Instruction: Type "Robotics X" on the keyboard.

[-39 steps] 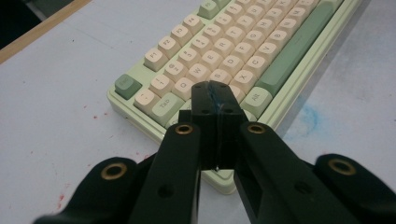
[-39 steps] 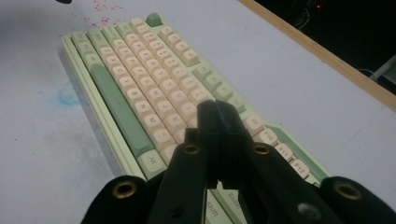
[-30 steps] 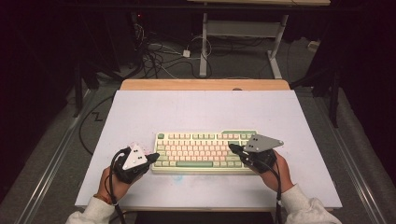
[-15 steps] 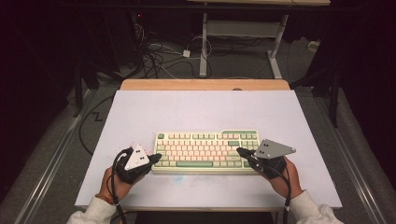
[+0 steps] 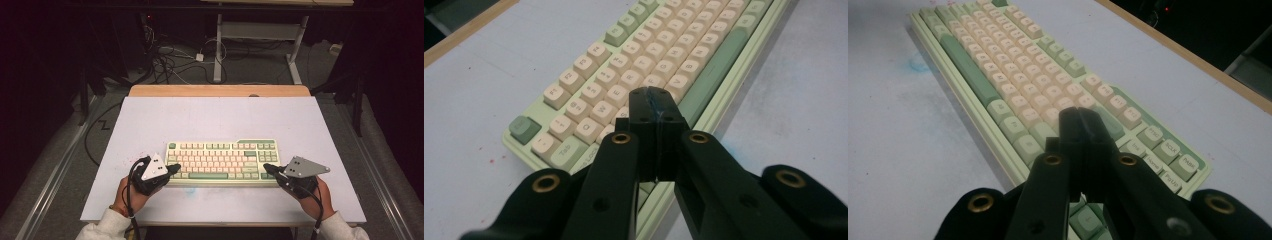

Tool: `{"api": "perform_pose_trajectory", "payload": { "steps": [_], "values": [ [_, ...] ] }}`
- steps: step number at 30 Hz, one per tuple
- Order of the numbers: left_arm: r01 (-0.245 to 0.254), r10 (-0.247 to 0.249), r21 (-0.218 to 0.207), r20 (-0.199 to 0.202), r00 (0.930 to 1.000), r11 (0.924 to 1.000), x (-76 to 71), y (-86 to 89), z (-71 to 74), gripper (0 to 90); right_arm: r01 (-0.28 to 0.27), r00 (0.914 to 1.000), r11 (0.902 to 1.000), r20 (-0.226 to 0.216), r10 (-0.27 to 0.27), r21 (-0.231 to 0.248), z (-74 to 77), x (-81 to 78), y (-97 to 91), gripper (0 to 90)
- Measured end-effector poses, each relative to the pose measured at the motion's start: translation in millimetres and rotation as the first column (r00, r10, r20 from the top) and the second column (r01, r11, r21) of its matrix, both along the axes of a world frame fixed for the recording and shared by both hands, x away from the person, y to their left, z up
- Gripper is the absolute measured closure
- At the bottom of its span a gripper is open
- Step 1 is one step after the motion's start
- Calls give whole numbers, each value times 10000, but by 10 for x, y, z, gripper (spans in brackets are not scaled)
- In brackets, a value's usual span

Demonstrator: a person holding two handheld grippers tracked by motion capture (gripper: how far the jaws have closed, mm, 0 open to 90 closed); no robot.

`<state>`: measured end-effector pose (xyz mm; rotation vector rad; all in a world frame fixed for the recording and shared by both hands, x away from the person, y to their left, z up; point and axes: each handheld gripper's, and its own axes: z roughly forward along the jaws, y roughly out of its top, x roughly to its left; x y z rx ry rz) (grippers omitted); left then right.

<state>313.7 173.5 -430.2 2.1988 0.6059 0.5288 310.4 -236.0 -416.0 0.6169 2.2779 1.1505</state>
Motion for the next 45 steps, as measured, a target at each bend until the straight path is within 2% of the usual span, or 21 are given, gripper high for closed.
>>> {"api": "perform_pose_trajectory", "payload": {
  "steps": [6, 14, 20, 29, 36, 45],
  "values": [
    [286, -287, -188, -64, 9996, 9994, 58, -134, 34, 874, 8, 9998, 9999, -210, -11, -137, -64, -32, -16, 899],
    [660, -663, -154, -238, 9975, 9977, 161, -341, 32, 873, -4, 9996, 9999, -269, 0, -158, -71, -33, -10, 899],
    [932, -932, -18, -390, 9949, 9956, 232, -504, 28, 873, -62, 9996, 9998, -287, 57, -180, -76, -32, 6, 899],
    [1309, -1274, 488, -701, 9894, 9902, 313, -725, -49, 873, -165, 9994, 9996, -308, 158, -213, -80, -29, 11, 899],
    [1361, -1301, 648, -895, 9875, 9886, 368, -809, -99, 873, -162, 9993, 9995, -351, 153, -258, -87, -19, 9, 899],
    [1311, -1206, 971, -1069, 9869, 9866, 402, -824, -161, 873, -224, 9991, 9991, -373, 210, -370, -97, -12, 20, 899]
  ]
}}
